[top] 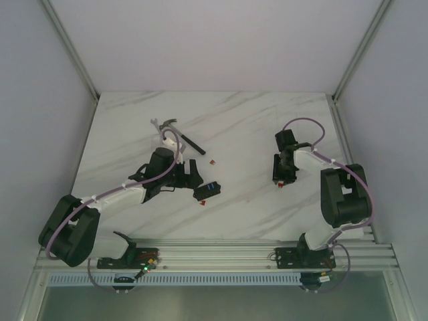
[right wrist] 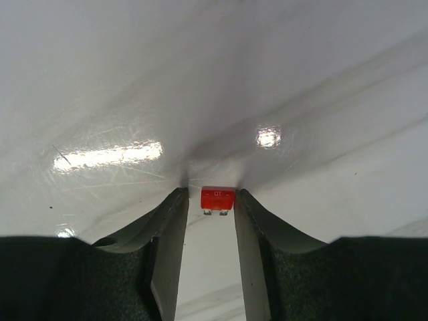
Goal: Snap on the fuse box
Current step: Pick up the fuse from the center of the board.
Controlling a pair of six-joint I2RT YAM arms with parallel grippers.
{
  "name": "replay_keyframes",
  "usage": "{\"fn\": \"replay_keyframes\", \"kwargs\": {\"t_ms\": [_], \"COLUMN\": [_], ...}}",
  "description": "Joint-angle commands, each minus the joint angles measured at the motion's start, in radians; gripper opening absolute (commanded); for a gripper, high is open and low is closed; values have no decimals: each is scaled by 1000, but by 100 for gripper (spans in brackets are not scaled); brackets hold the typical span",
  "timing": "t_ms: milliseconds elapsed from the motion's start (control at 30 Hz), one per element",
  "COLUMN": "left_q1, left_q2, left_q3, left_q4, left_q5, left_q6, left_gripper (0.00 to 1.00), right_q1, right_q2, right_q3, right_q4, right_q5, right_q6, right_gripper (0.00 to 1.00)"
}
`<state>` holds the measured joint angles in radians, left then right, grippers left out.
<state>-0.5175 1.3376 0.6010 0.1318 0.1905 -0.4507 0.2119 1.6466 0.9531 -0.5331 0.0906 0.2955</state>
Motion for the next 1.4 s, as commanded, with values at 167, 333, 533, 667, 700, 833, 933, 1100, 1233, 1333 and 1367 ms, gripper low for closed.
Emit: {"fn": "replay_keyframes", "kwargs": {"t_ms": [167, 333, 533, 667, 700, 833, 933, 1100, 1233, 1333, 1367], "left_q1": [-3, -3, -4, -3, -4, -4, -4, -22, -65, -98, -109], "left_q2": [-20, -24, -35, -88, -106, -178, -236, -284, -278, -247, -233], "left_q3": [16, 16, 7, -51, -67, -140, -209, -285, -293, -287, -282], "left_q4": [-18, -17, 7, 115, 145, 258, 378, 560, 658, 741, 759], "left_q5": [29, 36, 43, 55, 54, 16, -19, -69, -121, -150, -159], "left_q6": [4, -2, -12, -44, -51, -72, -97, -115, -86, -74, -70], "left_gripper": [100, 100, 99, 99, 99, 99, 99, 99, 98, 96, 95], "right_q1": [7, 15, 49, 97, 110, 164, 207, 276, 328, 362, 371], "right_q2": [35, 26, -2, -37, -50, -97, -146, -187, -206, -213, -216], "right_q3": [-5, -10, 0, 19, 26, 51, 73, 82, 81, 83, 81], "right_q4": [-11, -5, 9, 36, 45, 97, 143, 254, 343, 399, 417], "right_q5": [51, 53, 51, 40, 37, 28, 25, 7, -4, -7, -8], "right_q6": [14, 19, 38, 68, 74, 106, 144, 222, 282, 317, 329], "right_gripper": [38, 31, 28, 28, 27, 26, 25, 24, 23, 22, 22]}}
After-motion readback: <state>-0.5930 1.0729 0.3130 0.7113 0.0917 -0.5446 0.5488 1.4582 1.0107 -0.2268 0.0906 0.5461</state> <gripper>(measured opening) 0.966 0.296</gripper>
